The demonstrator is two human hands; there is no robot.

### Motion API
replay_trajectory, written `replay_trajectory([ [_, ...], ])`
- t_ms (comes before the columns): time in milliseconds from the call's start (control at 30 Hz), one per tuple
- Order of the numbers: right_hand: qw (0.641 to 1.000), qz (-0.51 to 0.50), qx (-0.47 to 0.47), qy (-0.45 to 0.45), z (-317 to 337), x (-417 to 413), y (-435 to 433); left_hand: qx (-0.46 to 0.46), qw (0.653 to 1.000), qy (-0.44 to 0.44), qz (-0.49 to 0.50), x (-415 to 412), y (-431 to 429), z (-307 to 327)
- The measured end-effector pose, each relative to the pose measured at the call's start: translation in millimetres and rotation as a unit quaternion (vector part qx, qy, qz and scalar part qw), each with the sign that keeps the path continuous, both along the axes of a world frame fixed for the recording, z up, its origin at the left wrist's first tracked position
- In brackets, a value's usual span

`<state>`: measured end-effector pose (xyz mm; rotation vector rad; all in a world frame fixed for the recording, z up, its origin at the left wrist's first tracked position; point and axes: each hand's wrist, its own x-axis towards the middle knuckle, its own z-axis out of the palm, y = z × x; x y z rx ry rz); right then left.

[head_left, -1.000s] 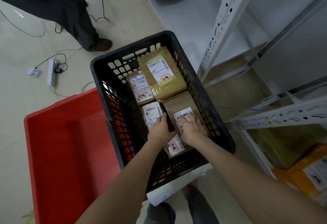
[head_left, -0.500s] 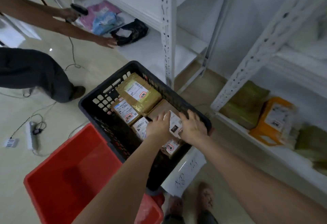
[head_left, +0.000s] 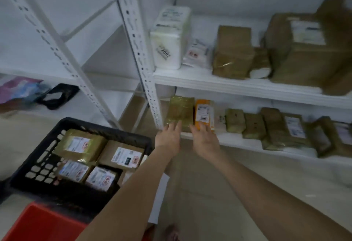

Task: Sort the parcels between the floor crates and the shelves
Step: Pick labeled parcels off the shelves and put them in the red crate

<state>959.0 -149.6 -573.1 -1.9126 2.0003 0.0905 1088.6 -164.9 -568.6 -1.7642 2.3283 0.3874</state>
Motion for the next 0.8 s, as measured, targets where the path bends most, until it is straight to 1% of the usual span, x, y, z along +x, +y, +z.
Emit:
replay_trajectory([
  [200, 0.995, -0.088, -0.055, 0.006, 58.2, -117.6, 66.8, -0.025, 0.997, 0.019, -0.069, -112.2, 43.0, 50.9],
  [367, 0.989, -0.121, -0.087, 0.018, 114.0, -189.4, 116.1, -0.082, 0.989, 0.028, -0.121, -184.6, 76.2, 101.3],
  [467, 0.985, -0.135, -0.106, 0.024, 146.6, -218.8, 138.9, -0.128, 0.981, 0.024, -0.147, -219.5, 95.7, 133.3],
  [600, 0.976, -0.138, -0.168, 0.023, 190.0, -253.1, 159.8, -0.185, 0.967, 0.045, -0.169, -255.0, 113.8, 180.2],
  [800, 0.964, -0.139, -0.225, 0.039, 252.0, -282.5, 168.1, -0.248, 0.950, 0.061, -0.183, -285.4, 119.7, 248.8],
])
